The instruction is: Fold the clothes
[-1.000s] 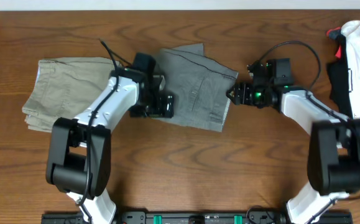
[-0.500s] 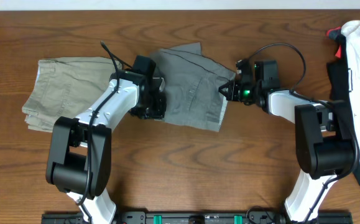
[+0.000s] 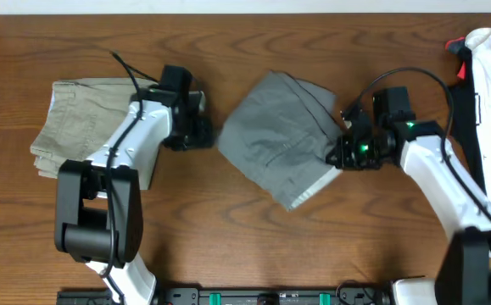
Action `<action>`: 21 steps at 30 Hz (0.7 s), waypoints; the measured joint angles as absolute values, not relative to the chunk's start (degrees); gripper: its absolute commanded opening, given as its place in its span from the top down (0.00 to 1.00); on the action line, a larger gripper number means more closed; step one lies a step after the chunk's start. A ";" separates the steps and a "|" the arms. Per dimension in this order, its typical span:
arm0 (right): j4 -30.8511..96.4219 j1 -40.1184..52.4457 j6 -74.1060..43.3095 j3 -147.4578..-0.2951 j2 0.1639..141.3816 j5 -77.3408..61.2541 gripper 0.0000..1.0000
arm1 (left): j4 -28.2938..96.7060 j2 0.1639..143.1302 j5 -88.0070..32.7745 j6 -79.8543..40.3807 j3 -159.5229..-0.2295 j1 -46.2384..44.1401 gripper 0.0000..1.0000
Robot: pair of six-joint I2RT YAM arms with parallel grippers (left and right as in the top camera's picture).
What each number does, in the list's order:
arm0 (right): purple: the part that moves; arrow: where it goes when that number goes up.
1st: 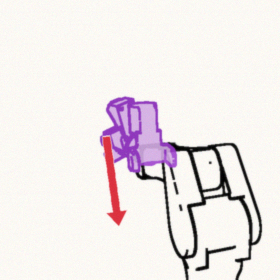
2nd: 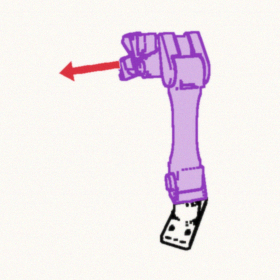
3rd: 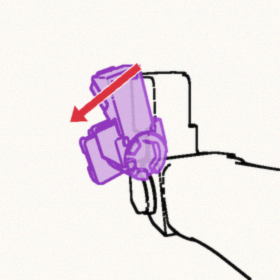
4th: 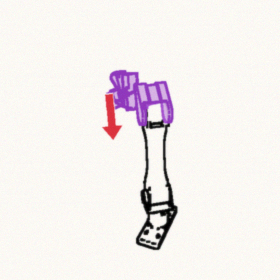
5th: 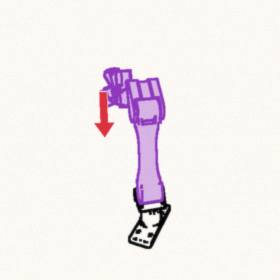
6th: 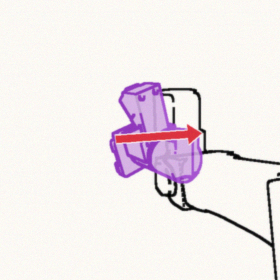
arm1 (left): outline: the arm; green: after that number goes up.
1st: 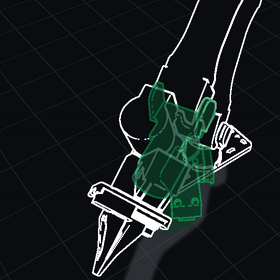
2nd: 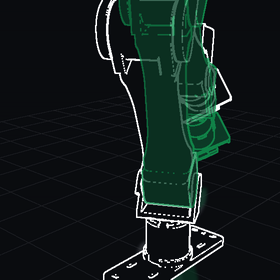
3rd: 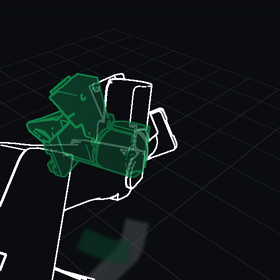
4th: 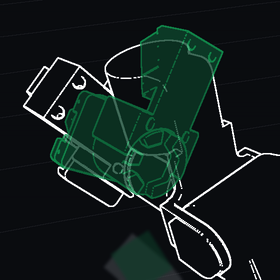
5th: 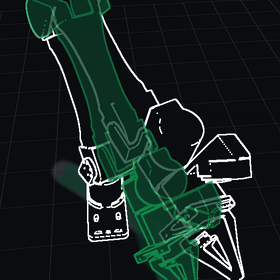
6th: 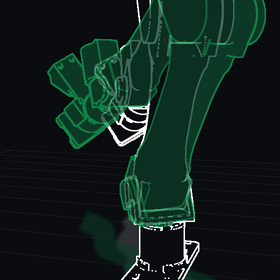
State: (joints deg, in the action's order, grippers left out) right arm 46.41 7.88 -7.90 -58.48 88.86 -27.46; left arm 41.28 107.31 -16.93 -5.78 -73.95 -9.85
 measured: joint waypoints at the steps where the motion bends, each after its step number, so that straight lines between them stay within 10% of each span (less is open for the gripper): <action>1: 47.46 9.19 -7.81 -58.48 88.14 -26.96 0.50 | 41.54 107.31 -16.91 -5.93 -74.78 -9.67 0.39; 11: 47.20 10.02 -12.60 -58.48 87.48 -16.03 0.23 | 50.83 107.31 -24.27 -2.33 -79.46 -11.22 0.38; 21: 42.00 -1.28 -10.59 -58.48 89.25 -17.67 0.19 | 50.81 107.31 -24.73 4.25 -79.46 -24.43 0.39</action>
State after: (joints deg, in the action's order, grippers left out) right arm 42.00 -1.28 -10.59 -58.48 89.25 -17.67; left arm 50.81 107.31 -24.73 4.25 -79.46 -24.43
